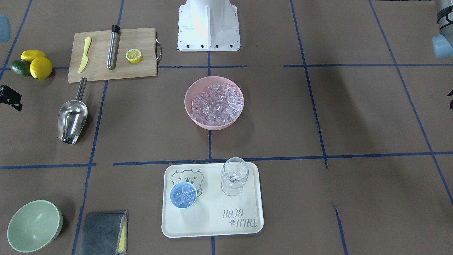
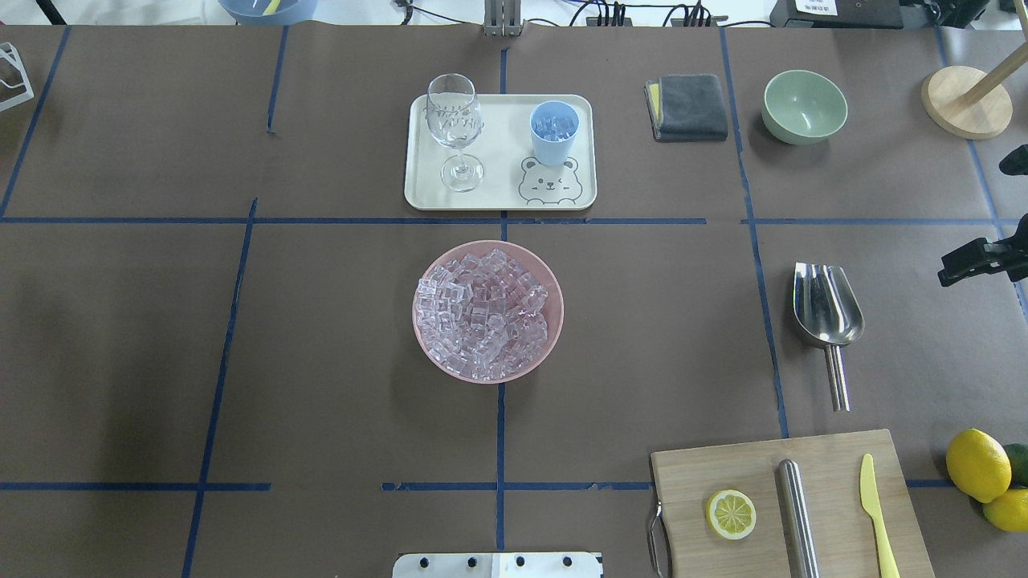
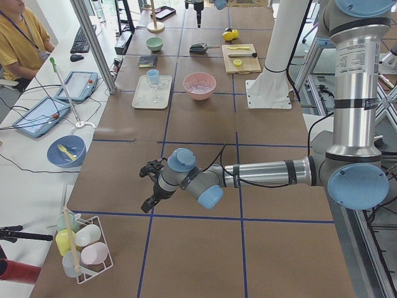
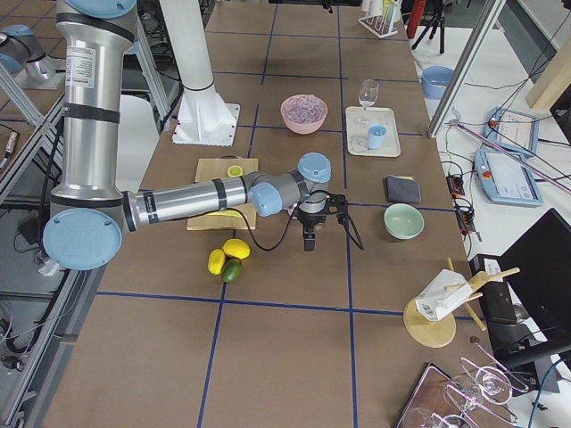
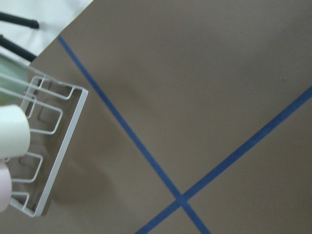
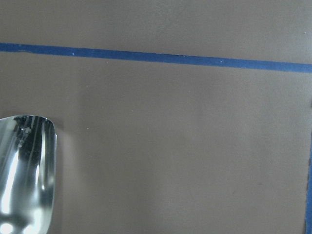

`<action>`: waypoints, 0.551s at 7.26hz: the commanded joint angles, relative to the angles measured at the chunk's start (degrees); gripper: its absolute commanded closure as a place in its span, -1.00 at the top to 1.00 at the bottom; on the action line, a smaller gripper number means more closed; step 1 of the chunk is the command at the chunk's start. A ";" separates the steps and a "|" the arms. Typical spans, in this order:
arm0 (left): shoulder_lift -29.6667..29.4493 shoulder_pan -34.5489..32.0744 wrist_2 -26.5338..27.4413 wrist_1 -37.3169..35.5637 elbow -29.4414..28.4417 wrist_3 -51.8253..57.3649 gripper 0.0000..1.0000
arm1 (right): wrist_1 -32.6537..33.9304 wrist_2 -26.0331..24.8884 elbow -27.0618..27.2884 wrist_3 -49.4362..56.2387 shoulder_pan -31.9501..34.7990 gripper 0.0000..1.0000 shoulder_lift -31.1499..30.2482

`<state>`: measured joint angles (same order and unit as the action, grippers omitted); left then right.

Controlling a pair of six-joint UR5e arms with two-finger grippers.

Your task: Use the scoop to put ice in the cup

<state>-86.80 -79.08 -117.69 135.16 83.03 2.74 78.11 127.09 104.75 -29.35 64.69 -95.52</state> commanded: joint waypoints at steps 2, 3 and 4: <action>-4.77 -2.90 -8.56 -15.52 -0.59 -16.85 1.00 | 0.03 0.96 -5.68 8.40 2.36 1.00 2.09; -4.95 -5.09 -15.57 -19.63 -0.33 -16.89 1.00 | 0.12 2.88 -6.48 13.13 5.68 1.00 2.18; -4.52 -5.55 -22.17 -25.50 1.68 -16.90 1.00 | 0.12 4.82 -8.49 16.13 9.02 1.00 2.96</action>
<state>-91.37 -83.35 -131.79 116.19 83.11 -13.21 78.19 129.65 98.36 -17.75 69.76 -93.25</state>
